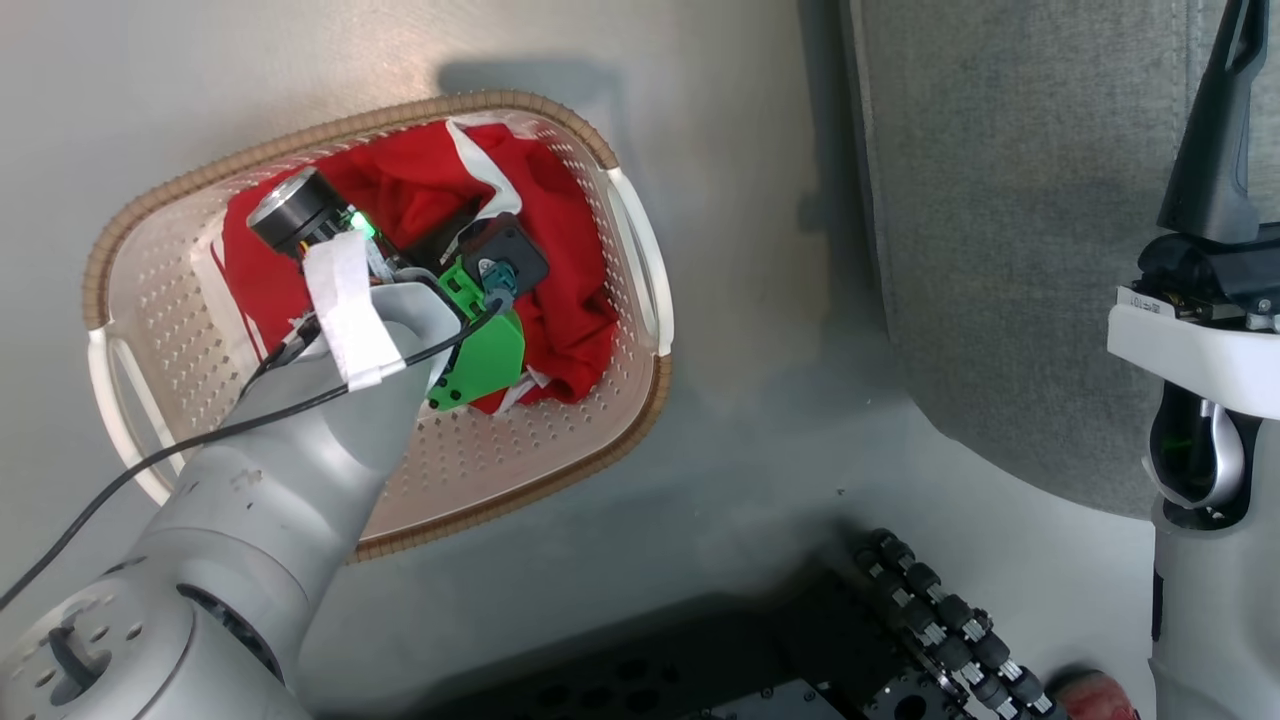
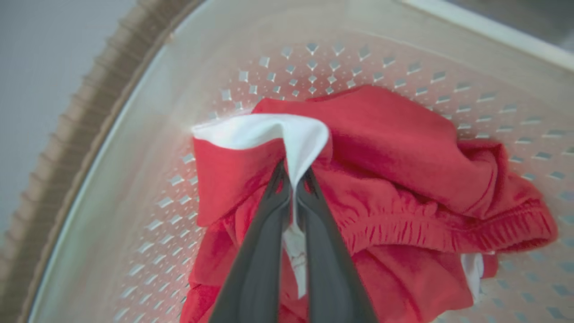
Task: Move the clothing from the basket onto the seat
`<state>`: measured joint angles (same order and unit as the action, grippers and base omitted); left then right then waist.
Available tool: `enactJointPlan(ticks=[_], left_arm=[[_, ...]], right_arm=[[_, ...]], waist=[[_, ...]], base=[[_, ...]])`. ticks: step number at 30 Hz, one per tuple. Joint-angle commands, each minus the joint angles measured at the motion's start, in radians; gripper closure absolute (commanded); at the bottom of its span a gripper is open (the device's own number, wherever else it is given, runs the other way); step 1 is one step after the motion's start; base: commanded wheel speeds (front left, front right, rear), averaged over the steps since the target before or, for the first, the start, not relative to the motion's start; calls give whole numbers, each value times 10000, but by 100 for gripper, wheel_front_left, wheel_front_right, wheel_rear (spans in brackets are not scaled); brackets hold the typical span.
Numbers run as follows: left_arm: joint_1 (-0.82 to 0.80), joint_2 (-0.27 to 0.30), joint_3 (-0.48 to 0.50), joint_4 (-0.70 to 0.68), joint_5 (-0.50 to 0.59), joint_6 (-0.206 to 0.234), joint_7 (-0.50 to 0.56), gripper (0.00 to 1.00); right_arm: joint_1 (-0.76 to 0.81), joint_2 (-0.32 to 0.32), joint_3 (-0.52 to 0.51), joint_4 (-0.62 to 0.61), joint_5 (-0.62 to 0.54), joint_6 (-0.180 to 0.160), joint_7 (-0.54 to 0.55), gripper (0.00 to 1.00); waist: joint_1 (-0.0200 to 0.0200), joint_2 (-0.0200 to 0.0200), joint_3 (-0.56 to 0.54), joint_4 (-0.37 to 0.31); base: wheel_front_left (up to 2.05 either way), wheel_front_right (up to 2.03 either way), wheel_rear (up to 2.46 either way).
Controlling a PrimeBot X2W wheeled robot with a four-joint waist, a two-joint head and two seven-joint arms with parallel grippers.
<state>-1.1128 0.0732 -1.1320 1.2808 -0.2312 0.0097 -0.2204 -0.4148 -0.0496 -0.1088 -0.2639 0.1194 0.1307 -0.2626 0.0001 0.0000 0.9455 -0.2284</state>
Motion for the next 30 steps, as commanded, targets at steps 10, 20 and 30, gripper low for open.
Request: enactJointPlan(ticks=[10,20,30], left_arm=[[1834,207,1191,-1847,-1116,544,-452,100],[4824,862,3381,-5692,-1525,948,-453,100],[7579,844,5409,-8380,-734,1122,-455,100]], right_arm=[[620,-22,841,432,-972,-7,-34,0],[1888,-22,1315,1354,-1010,-7,-32,0],[3176,-20,1850,2571,-632,-7,-32,0]], waist=[[-1,0,-2646,677],[-1,0,-5611,1417],[-1,0,-7791,1898]], base=[[0,0,0],[0,0,0],[0,0,0]])
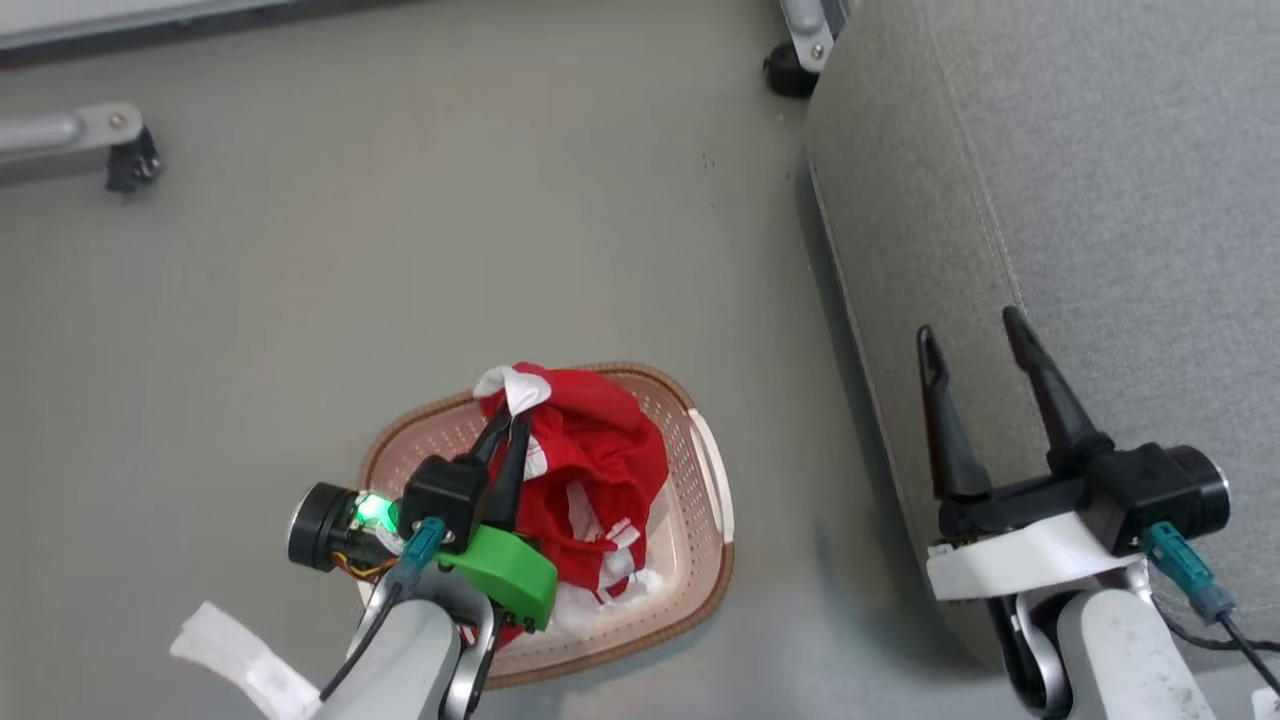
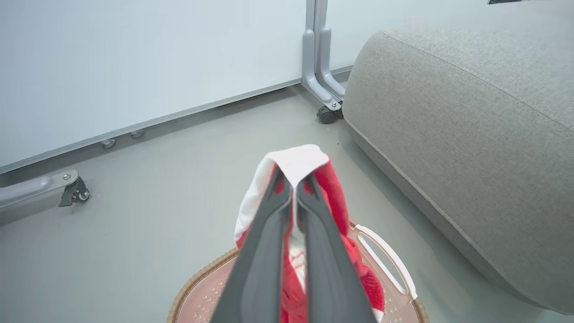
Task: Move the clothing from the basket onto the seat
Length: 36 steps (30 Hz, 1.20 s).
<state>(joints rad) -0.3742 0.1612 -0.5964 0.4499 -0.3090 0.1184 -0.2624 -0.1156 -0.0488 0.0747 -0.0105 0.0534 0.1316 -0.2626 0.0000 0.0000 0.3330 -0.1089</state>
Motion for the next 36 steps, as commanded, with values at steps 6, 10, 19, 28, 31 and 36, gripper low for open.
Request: enactJointPlan(ticks=[6,10,19,28,31,36], left_arm=[[1440,-214,875,-1207,640,-37,-37,100],[1939,-385,1206,-1764,985,-162,-37,100],[2340,-516,1733,-2709,1550,-497,-36,100],[2312,-633,1829,-3300,1852,-836,-36,100],[2089,-701,1718,-3421,1891,-984,-36,100],[1671,-779,1411,-3499,1992,-1255,-36,100]], right_arm=[[831,-29,149,314,74,-17,-32,0],[1282,-26,304,405,140,-17,-32,0],[1776,-26,932,427,414,-17,-32,0],[1840,-326,2136,424,1158,-17,-32,0],[1558,-564,2832,537,1286,-17,-32,0],[980,-674,3570,880,1088,-17,-34,0]], waist=[[0,0,-2569,855],[0,0,-3029,953],[0,0,-3513,981],[0,0,-3753,1015],[0,0,-3762,1007],[0,0,-3703,960]], base=[[0,0,0],[0,0,0],[0,0,0],[0,0,0],[0,0,0],[0,0,0]])
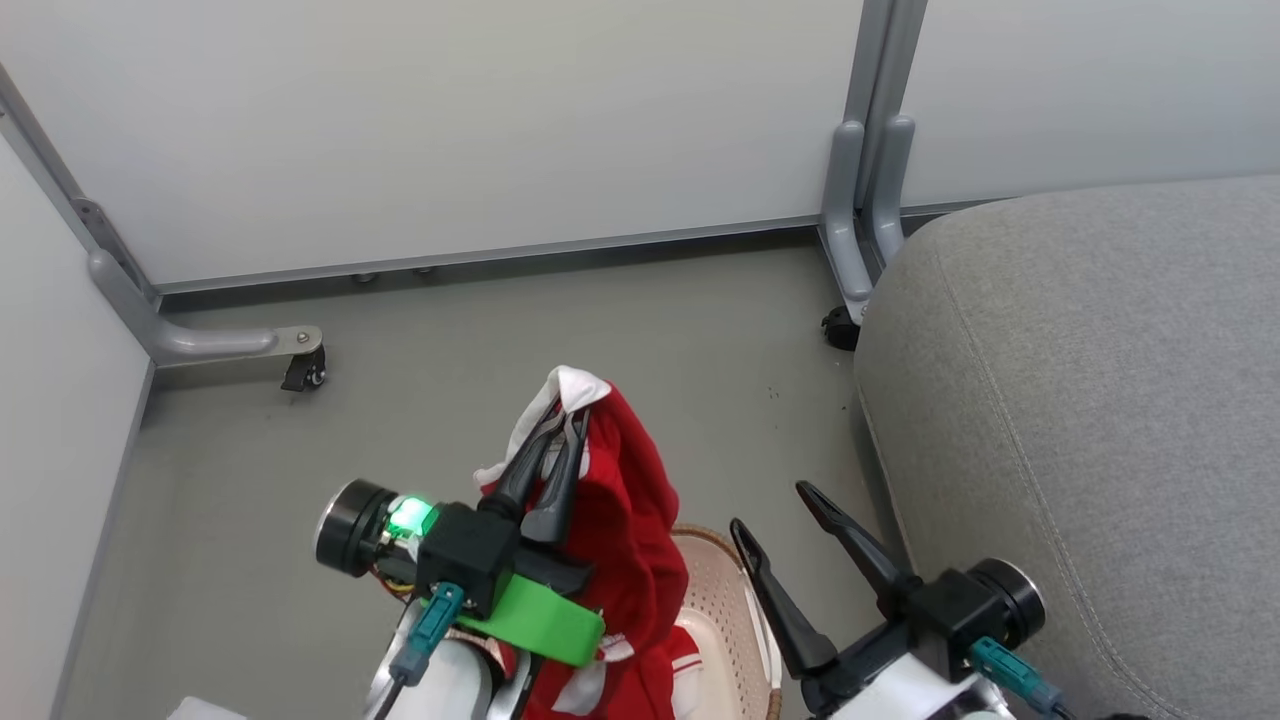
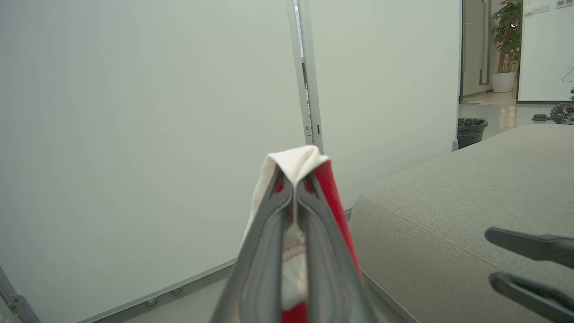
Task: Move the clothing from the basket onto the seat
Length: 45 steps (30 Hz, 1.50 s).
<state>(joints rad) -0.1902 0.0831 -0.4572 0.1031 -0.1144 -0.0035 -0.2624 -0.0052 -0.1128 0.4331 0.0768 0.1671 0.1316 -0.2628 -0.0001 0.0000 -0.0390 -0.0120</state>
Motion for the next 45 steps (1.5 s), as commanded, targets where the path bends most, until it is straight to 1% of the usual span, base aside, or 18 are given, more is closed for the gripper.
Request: enactJointPlan(ticks=[1,7,10,14,18,19,20,21,30,39,42,43,44,45], left_arm=[[-263,-17,-76,-21,53,-80,-36,100],[-938,-178,-569,-28,84,-330,-36,100],[-1228,-234,-872,-170,-34,-422,-35,100],[-1588,-266,-1350,-342,-163,-503,161,100],[-1802,-294,-1688,-422,-208,-450,287,100],[-1842,-298,-1752,-414,-234,-433,299,100],[-1892,-304,-1816,-388,-250,-397,300,100],[-1928,-307,-1853,-359,-264,-389,299,100],[-2122,-316,-2054,9,-416,-240,355,100],[-2146,-220,-2038,213,-505,-157,445,100],[-2162,-181,-2103,241,-558,-212,491,100],[-2163,-173,-2090,241,-578,-162,491,100],[-2154,-177,-2066,222,-594,-117,461,96],[-2145,-179,-2064,235,-586,-82,459,0]], right_arm=[[-227,-21,155,142,-105,-17,-30,0],[-974,-38,1045,1402,-60,-17,-30,0],[-1311,-30,1277,1957,0,-17,-32,0],[-1714,122,1080,2182,-122,-17,-30,0],[-1877,319,663,2034,-353,-17,-30,0],[-1877,347,583,1954,-389,-17,-30,15],[-1866,399,525,1852,-448,-17,-30,70],[-1836,423,510,1803,-488,-17,-30,100],[-1474,483,397,1515,-625,-17,-30,100],[-1369,405,266,1432,-654,-17,-32,100],[-1354,405,228,1412,-669,-17,-30,100],[-1346,409,205,1399,-666,-17,-32,100],[-1346,413,202,1392,-669,-17,-32,100],[-1348,413,195,1383,-668,-17,-32,100]], waist=[[1,0,43,-18],[1,0,161,-25],[1,0,214,-19],[1,0,324,-24],[1,0,422,-18],[1,0,440,-18],[1,0,459,-18],[1,0,469,-18],[1,0,492,-77],[1,0,509,-121],[1,0,540,-128],[1,0,559,-133],[1,0,570,-138],[1,0,579,-141]], base=[[0,0,0],[0,0,0],[0,0,0],[0,0,0],[0,0,0],[0,0,0],[0,0,0],[0,0,0],[0,0,0],[0,0,0],[0,0,0],[0,0,0],[0,0,0],[0,0,0]])
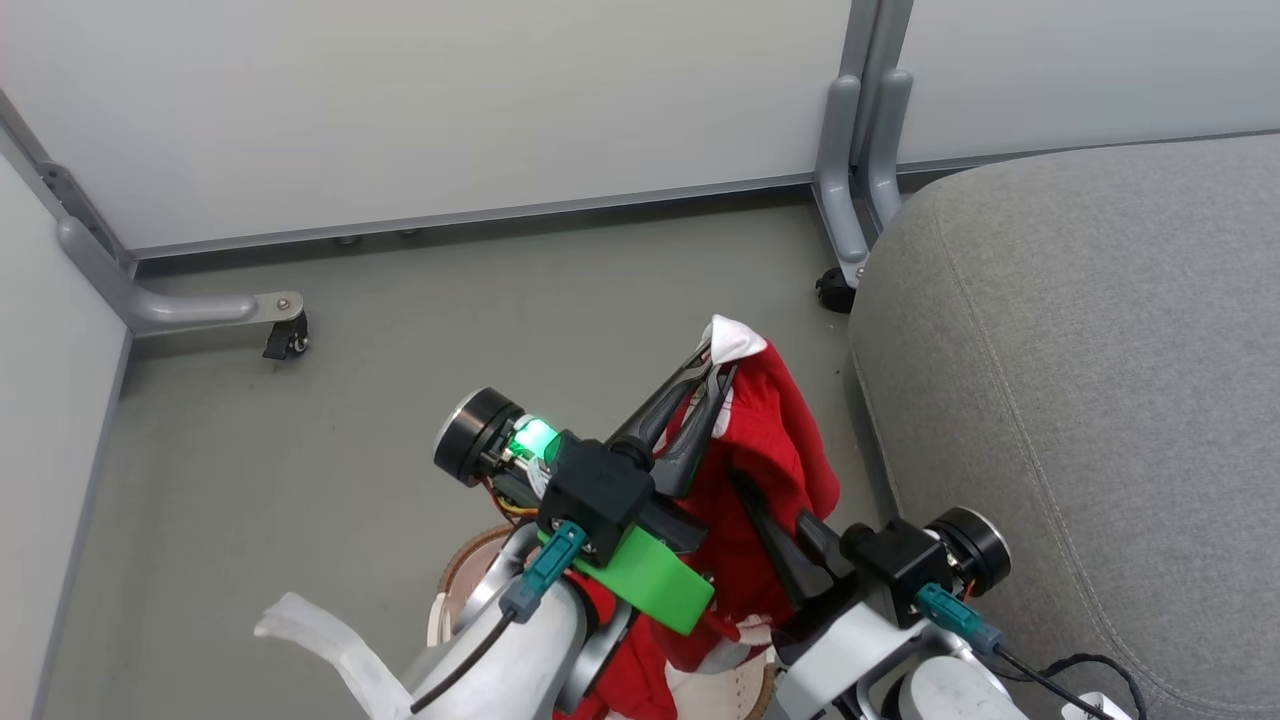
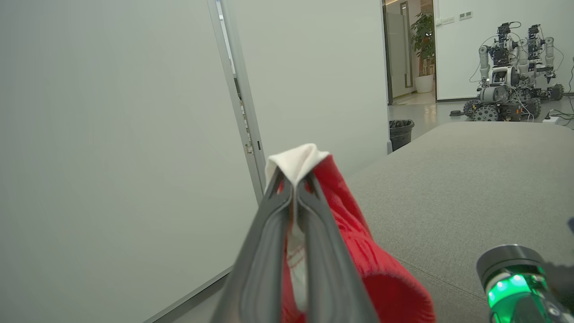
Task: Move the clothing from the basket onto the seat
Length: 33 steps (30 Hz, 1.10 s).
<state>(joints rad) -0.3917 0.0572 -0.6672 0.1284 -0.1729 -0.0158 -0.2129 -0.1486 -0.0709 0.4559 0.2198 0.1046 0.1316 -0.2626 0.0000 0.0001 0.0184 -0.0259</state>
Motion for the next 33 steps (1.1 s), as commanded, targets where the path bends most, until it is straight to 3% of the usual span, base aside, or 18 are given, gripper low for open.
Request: enactJointPlan(ticks=[1,21,33], left_arm=[[-146,77,29,-23,16,72,-54,0],[300,335,407,239,-360,603,-186,0],[1435,958,1064,519,-684,1122,-441,0]], right_arm=[[82,-6,-41,-56,-36,-17,-34,100],[93,-132,-846,-585,-132,-17,-34,100],[-152,-187,-1562,-1859,-239,-17,-34,100]], waist=[[0,-1,16,-6],[0,-1,184,-357],[0,-1,509,-1452]], base=[[0,0,0],[0,0,0],[0,0,0]])
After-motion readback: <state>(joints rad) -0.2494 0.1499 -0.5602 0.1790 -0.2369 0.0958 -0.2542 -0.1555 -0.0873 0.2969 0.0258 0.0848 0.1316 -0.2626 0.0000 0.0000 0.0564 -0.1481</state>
